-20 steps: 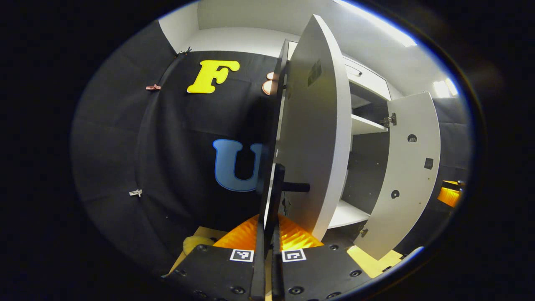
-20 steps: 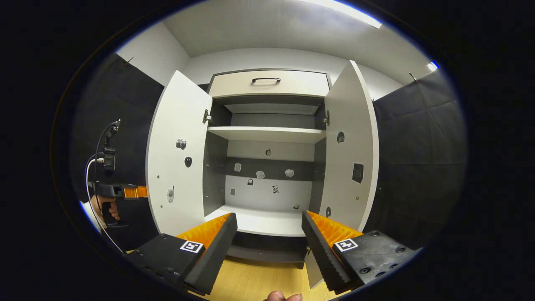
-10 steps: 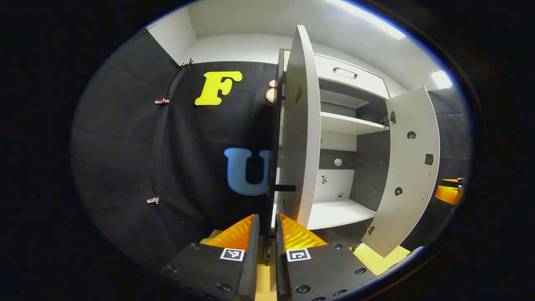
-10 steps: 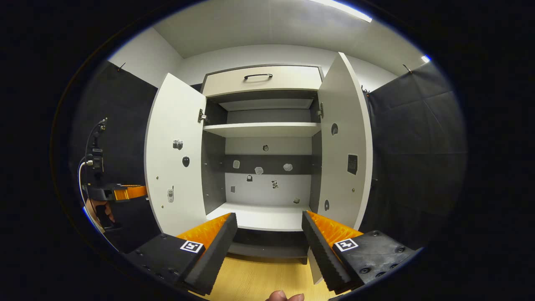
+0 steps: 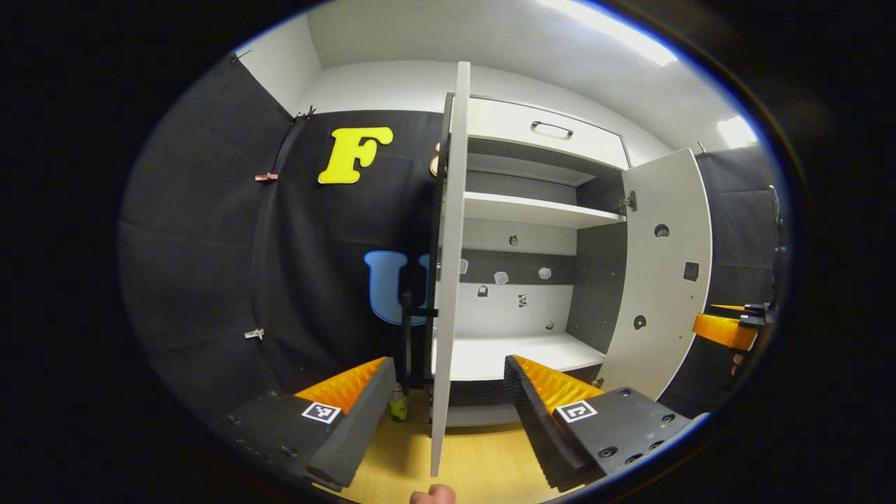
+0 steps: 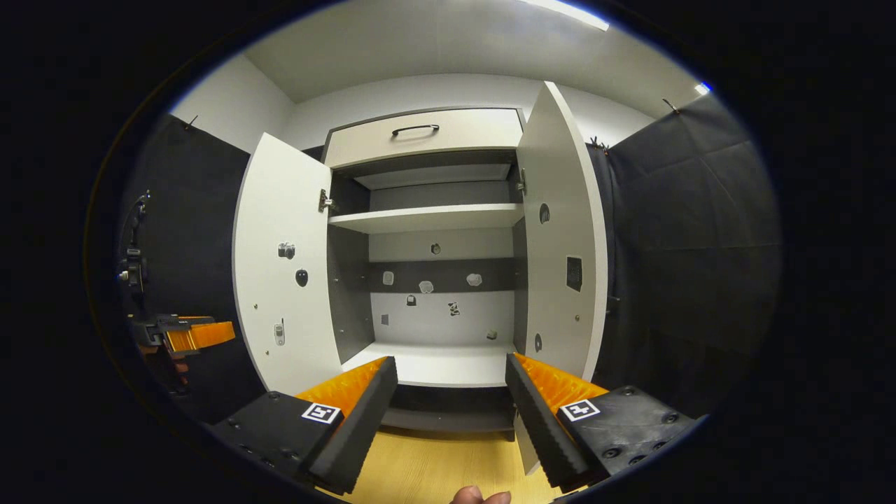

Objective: Open the right door of the double-door shoe cabinet with the right hand, and open the left door with the left hand.

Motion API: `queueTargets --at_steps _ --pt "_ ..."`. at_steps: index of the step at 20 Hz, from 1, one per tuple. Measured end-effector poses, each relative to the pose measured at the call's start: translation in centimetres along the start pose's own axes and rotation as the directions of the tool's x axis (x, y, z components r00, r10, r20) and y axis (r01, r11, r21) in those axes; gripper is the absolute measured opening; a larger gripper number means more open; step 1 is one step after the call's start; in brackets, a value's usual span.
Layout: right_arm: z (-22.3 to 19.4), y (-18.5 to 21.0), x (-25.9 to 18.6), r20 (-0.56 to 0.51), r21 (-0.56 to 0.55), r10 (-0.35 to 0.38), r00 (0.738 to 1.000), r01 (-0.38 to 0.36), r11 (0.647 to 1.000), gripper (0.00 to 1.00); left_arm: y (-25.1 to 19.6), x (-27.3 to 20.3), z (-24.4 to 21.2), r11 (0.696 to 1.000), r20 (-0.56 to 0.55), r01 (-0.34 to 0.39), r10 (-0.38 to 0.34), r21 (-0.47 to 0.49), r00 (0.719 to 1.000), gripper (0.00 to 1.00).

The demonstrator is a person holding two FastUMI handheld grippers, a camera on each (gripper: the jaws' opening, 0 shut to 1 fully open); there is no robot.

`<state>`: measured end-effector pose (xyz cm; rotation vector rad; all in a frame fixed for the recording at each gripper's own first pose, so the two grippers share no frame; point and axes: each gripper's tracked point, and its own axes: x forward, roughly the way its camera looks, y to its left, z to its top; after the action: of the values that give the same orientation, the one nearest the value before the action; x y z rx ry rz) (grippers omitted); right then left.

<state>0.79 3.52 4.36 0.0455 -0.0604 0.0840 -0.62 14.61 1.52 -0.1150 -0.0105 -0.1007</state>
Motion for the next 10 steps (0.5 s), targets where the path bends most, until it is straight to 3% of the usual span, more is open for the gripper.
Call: queueTargets --at_steps 10 --pt "0.5 -1.6 -0.4 0.017 0.003 -0.022 1.000 0.022 1.000 0.98 -6.0 -0.1 -0.3 0.999 0.005 0.033 -0.033 0.009 0.999 0.95"
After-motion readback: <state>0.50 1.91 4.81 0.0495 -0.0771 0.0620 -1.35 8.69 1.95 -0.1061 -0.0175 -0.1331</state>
